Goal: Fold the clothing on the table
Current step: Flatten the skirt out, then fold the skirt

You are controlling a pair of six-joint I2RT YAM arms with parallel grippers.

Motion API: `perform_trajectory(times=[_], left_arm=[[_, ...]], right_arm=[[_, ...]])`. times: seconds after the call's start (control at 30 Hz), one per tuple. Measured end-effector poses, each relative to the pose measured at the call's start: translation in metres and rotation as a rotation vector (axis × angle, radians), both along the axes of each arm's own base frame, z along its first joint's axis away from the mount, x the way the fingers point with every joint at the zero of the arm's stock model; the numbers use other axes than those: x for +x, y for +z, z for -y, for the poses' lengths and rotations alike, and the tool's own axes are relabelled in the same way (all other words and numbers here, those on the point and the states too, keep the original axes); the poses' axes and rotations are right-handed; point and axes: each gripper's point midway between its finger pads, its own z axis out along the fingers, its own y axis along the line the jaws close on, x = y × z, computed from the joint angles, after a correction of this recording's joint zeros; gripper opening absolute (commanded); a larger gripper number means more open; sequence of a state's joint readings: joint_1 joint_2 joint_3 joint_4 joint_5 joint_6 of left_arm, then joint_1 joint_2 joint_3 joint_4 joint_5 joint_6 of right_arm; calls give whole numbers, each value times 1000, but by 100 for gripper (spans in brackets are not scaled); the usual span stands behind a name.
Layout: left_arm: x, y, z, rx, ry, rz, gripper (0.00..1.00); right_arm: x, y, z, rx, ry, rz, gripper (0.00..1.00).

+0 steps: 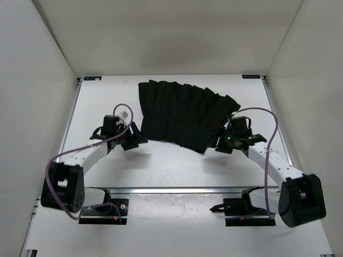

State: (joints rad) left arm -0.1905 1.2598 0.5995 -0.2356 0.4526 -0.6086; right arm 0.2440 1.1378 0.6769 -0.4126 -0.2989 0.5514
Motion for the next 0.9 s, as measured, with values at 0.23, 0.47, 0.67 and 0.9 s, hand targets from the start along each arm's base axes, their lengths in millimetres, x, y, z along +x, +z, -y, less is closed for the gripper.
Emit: perform_trajectory(times=[0.23,0.47,0.67,0.9], left_arm=[[67,-4,-17,152,79,39,70],[98,-34,-19,247,74,-19,68],[105,-49,-17,261,46,-49,48],[96,-51,1,162,-24,-66,0]], right_arm=[[-3,-42,-17,0,-78,-156,51],[11,-57,-19,19,-154,-180,52],[22,-66,-26,39,-160,-193,34],[29,-63,-31,25,-102,-205,0]])
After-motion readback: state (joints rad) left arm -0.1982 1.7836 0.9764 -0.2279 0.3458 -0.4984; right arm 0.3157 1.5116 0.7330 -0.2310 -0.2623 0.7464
